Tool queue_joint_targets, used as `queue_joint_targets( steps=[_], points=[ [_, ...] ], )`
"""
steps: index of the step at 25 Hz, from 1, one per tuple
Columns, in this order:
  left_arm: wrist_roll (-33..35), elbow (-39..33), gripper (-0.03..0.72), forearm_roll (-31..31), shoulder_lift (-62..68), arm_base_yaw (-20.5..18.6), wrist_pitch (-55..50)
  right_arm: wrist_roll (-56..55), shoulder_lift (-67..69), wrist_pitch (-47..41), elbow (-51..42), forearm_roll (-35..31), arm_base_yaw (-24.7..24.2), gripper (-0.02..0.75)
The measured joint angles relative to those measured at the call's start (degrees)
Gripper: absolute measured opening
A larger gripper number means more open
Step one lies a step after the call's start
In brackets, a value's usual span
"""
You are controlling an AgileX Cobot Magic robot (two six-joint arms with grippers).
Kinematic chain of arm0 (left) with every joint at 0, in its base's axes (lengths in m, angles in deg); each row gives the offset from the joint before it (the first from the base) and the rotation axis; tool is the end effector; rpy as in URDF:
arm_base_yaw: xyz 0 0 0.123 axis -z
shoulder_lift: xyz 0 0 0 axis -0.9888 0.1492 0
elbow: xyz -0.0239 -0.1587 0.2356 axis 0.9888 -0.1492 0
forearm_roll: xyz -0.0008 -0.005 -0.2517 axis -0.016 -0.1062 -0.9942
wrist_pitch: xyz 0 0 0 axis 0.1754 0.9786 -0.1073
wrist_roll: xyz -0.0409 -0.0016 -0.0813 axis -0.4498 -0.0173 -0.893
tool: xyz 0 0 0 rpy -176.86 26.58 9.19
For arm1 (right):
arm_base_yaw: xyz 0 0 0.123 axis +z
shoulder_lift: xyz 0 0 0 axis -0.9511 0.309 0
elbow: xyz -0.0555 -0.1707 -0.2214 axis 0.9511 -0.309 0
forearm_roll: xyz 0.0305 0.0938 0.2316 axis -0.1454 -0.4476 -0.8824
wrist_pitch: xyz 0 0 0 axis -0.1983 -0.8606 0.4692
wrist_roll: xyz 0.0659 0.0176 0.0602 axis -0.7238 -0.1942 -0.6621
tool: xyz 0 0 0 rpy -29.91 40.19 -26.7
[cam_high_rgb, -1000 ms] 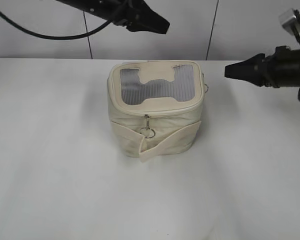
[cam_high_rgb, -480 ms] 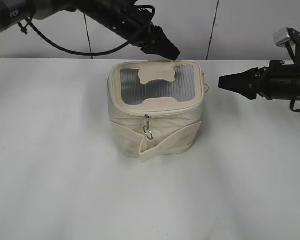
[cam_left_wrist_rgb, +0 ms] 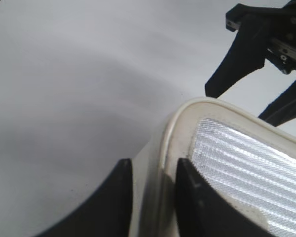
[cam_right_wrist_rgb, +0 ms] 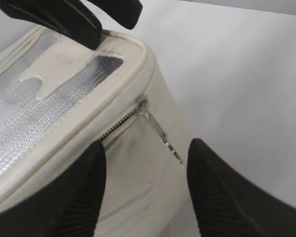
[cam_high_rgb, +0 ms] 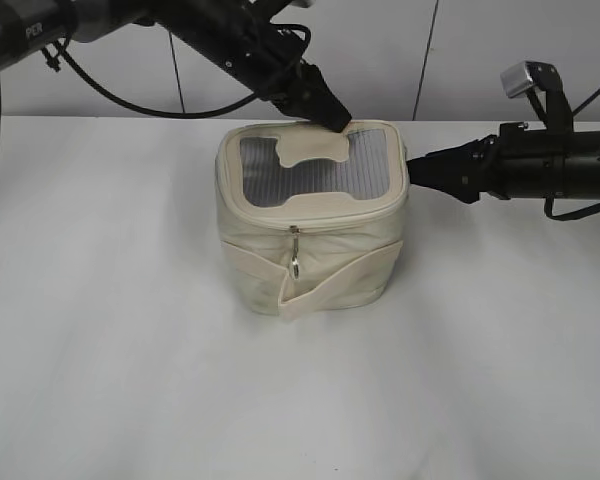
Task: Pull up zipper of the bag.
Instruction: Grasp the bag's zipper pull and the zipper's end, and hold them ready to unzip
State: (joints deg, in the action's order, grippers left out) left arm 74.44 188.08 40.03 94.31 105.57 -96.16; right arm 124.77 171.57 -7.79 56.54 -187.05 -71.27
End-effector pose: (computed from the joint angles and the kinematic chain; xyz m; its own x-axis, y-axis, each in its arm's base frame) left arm 0.4550 -0.2741 0.2188 -0.3669 0.5923 -0.7173 0.9303 0.2353 -0.2815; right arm 0.3602 0.0697 0.1392 -0.5521 -0.1286 -0.8238 -0.6536 0.6801 0.3319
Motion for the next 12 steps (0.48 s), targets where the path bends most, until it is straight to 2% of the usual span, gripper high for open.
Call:
queue_joint_targets(
  steps=[2,3,4,7,12],
  points=[
    [0.00,0.00,0.105,0.27,0.00,0.19,-0.52,0.21,0.00,1.10,0.13,0.87,0.07,0.424],
    [0.00,0.00,0.055,0.45,0.00,0.30,-0.73,0.28,0.00,2.06,0.15,2.02,0.07,0.424],
    [0.00,0.05,0.035,0.51,0.00,0.30,-0.80,0.33,0.00,2.87,0.15,3.25,0.07,0.424],
    [-0.16,0.10,0.029,0.63,0.00,0.34,-0.80,0.33,0.06,5.57,0.15,6.36,0.07,0.424],
    [-0.16,0.10,0.028,0.63,0.00,0.34,-0.80,2.12,0.12,7.56,0.41,7.02,0.08,0.424]
  ],
)
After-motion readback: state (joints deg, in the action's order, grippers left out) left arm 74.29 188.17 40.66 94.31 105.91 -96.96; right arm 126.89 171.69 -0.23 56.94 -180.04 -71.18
